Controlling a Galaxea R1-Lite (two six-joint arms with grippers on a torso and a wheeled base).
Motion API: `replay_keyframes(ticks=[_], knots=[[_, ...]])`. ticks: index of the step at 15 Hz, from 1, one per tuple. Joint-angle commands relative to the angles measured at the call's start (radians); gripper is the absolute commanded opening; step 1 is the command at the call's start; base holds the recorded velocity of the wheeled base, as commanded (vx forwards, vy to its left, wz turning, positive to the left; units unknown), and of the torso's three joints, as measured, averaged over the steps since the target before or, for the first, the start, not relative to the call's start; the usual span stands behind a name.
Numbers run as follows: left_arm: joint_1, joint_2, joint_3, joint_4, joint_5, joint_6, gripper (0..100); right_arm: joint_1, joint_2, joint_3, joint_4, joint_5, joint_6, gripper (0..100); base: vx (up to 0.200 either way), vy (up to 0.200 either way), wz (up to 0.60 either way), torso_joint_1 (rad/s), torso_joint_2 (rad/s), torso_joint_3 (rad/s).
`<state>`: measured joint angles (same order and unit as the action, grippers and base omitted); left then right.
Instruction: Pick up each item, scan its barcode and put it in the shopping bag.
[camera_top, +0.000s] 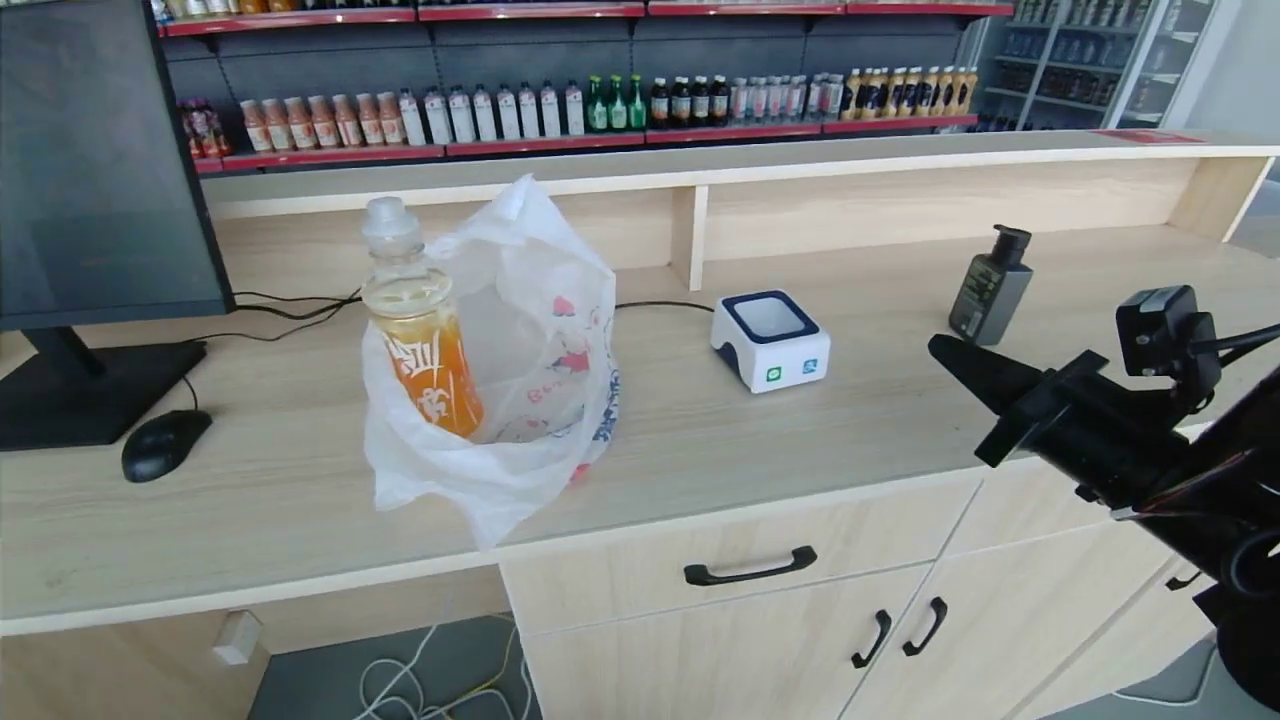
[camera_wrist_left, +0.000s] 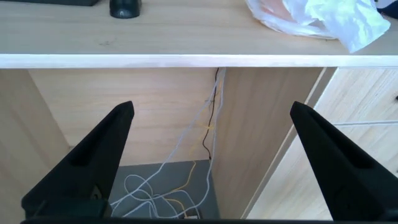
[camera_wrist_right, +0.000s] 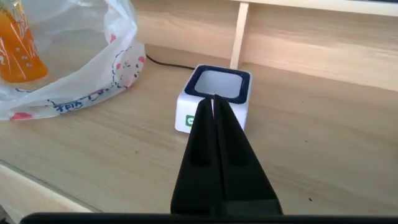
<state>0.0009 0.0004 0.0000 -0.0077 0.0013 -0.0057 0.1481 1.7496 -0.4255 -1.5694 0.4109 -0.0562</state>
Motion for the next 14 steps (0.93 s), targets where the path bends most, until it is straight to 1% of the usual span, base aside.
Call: replay_keyframes(ticks=[1,4,6,7,13,14], knots=[[0.001,0.0,0.0,0.0,0.0,0.0,100,0.002,-0.015,0.002,-0.001,0.0,-0.001,0,0.0,-0.2,0.0,0.002,0.0,0.007],[0.001,0.001,0.0,0.0,0.0,-0.002,100,-0.013,-0.042,0.017,-0.001,0.0,-0.007,0,0.0,-0.2,0.0,0.002,0.0,-0.001],[0.001,0.0,0.0,0.0,0.0,0.0,100,-0.021,-0.061,0.054,-0.001,-0.001,-0.008,0,0.0,-0.2,0.0,0.0,0.0,0.002],[0.001,0.001,0.0,0.0,0.0,0.0,100,-0.022,-0.068,0.065,-0.001,-0.001,-0.007,100,0.0,-0.2,0.0,0.007,0.0,0.007],[0.001,0.0,0.0,0.0,0.0,-0.002,100,-0.022,-0.068,0.056,-0.001,-0.001,-0.002,100,0.0,-0.2,0.0,0.002,0.0,0.004],[0.001,0.001,0.0,0.0,0.0,-0.002,100,-0.022,-0.064,0.054,-0.001,-0.001,-0.001,100,0.0,-0.2,0.6,-0.002,0.0,0.002]])
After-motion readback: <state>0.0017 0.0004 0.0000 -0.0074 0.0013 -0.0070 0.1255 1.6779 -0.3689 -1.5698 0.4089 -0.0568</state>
